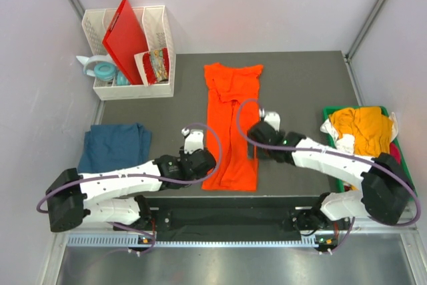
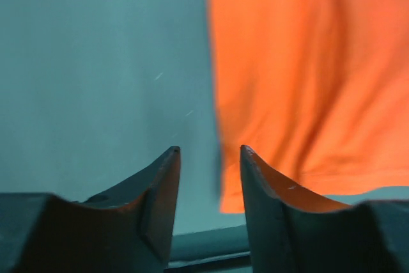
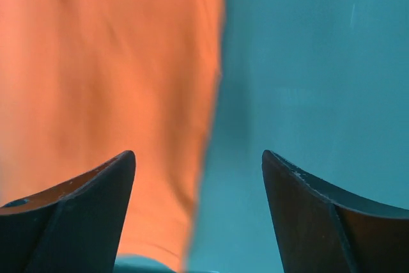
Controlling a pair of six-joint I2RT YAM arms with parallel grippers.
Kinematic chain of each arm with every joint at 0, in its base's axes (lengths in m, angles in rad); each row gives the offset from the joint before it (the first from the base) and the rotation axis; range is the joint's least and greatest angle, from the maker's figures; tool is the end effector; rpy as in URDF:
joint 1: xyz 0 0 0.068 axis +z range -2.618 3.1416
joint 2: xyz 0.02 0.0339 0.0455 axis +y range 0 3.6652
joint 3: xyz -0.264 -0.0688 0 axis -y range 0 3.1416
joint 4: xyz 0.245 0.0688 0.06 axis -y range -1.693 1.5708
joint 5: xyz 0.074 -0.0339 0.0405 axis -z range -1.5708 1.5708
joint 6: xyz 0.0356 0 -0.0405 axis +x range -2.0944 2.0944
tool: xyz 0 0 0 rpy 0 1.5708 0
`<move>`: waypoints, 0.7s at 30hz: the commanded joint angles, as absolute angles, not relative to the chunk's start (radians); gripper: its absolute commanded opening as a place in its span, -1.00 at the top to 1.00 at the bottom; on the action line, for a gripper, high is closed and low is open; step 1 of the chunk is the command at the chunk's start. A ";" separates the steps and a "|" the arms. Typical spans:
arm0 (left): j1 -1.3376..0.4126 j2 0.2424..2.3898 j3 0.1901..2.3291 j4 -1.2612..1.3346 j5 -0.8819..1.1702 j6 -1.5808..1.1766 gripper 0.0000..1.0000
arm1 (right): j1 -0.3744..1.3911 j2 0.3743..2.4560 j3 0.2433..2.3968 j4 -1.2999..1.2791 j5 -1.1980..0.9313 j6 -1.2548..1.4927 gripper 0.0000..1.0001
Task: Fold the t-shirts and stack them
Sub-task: Grab the bottom of the folded rectangular tshirt with both arms
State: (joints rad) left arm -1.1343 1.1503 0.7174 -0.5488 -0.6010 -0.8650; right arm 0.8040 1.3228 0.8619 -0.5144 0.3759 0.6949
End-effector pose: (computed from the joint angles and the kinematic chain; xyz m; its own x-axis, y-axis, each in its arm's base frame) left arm 0.1101 -0.1884 0.2202 -0.6958 0.0067 -0.7182 0.1311 0.9843 -0.1179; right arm 0.1908 0.1792 0.2255 -0.7786 0.0503 -0.6255 -0.0370 0.9914 0.1257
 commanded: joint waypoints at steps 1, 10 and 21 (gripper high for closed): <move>-1.135 1.094 0.660 -0.627 -0.617 -0.989 0.00 | 0.920 1.197 0.741 -0.531 0.448 0.825 -0.64; -1.135 1.097 0.592 -0.531 -0.552 -0.959 -0.14 | 1.054 1.195 0.660 -0.537 0.443 0.985 -0.63; -1.135 1.173 0.531 -0.399 -0.446 -0.960 -0.11 | 1.101 1.250 0.630 -0.508 0.420 1.063 -0.59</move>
